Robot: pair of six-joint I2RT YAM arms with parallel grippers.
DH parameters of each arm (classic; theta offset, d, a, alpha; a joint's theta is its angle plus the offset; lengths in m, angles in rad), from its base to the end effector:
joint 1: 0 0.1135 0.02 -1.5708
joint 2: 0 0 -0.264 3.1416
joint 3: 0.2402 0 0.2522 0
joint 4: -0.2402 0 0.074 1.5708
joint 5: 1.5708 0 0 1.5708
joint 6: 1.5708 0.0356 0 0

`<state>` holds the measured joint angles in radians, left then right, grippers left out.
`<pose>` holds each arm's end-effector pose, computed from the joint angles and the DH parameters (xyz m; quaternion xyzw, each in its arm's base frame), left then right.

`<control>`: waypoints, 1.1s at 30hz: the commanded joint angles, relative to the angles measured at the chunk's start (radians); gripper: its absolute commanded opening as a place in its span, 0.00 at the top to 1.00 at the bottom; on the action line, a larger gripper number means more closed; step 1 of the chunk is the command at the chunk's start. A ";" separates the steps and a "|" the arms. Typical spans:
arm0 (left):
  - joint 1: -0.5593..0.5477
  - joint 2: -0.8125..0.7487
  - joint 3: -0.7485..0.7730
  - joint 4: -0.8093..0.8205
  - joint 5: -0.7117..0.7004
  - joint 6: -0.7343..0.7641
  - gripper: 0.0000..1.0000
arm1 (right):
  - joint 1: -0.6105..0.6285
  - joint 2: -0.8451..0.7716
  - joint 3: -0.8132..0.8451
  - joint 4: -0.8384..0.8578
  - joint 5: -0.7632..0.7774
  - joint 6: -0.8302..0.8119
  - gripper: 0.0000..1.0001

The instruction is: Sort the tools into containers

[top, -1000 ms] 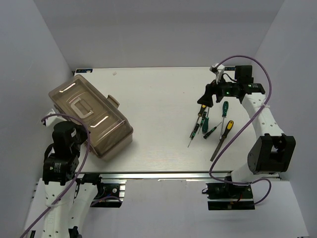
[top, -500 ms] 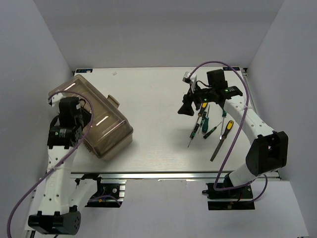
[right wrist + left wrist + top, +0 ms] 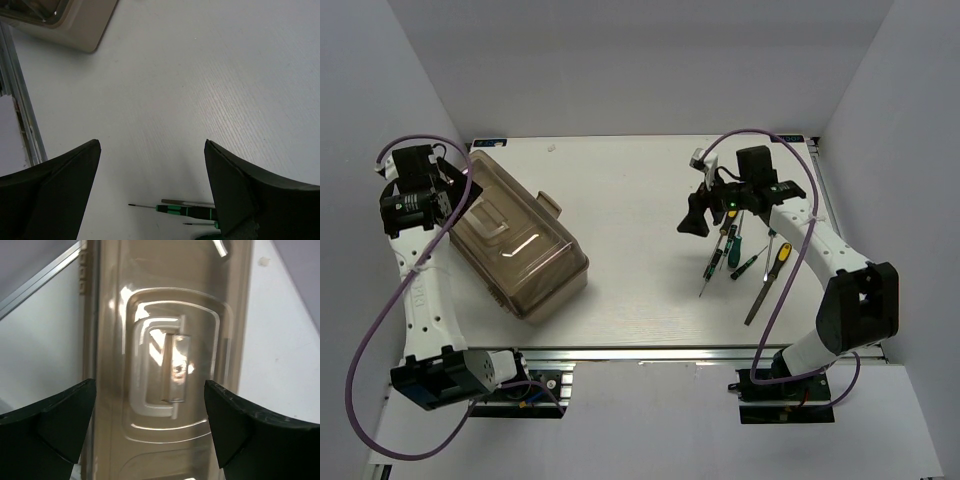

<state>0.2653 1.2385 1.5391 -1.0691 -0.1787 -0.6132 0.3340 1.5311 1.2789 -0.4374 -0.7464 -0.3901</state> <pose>0.2188 0.0660 0.4171 -0.4215 0.8151 0.0136 0.3973 0.3123 0.1340 0.3106 -0.4437 0.7326 0.3185 0.4062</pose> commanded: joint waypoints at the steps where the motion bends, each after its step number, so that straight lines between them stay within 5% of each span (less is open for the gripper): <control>1: 0.024 -0.037 -0.012 -0.109 -0.057 0.020 0.02 | -0.001 -0.009 -0.026 0.071 0.002 0.025 0.11; 23: 0.103 0.030 -0.450 0.322 0.329 0.136 0.17 | -0.026 0.024 -0.046 0.060 -0.011 0.007 0.11; 33: -0.113 0.144 -0.474 0.305 0.416 0.332 0.21 | -0.032 0.052 -0.010 0.008 -0.011 -0.027 0.11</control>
<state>0.2497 1.2846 1.1320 -0.5747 0.0872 -0.4088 0.3069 1.5669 1.2415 -0.4019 -0.7433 -0.3882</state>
